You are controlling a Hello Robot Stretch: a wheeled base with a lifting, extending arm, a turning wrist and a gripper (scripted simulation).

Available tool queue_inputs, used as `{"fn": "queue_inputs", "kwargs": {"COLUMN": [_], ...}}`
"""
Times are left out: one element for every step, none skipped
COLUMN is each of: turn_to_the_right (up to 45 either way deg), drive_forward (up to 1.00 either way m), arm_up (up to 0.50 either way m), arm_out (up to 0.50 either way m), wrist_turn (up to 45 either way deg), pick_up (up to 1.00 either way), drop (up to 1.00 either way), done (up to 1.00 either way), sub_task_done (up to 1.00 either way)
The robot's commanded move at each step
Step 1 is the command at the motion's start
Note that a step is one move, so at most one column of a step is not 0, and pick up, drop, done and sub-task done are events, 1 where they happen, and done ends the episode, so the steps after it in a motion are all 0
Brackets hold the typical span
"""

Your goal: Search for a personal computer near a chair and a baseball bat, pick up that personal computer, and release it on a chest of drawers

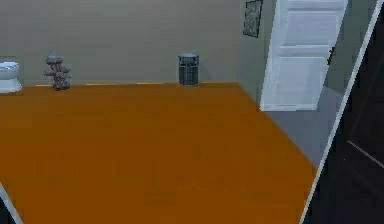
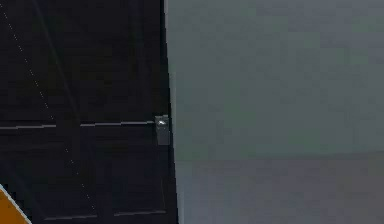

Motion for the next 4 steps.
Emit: {"fn": "queue_inputs", "kwargs": {"turn_to_the_right": [3.0, 0.0, 0.0, 45.0], "drive_forward": [0.00, 1.00, 0.30, 0.00], "arm_up": [0.00, 0.00, 0.00, 0.00], "arm_out": [0.00, 0.00, 0.00, 0.00], "wrist_turn": [0.0, 0.0, 0.0, 0.0], "pick_up": [0.00, 0.00, 0.00, 0.00], "drop": [0.00, 0.00, 0.00, 0.00], "done": [0.00, 0.00, 0.00, 0.00], "sub_task_done": [0.00, 0.00, 0.00, 0.00]}}
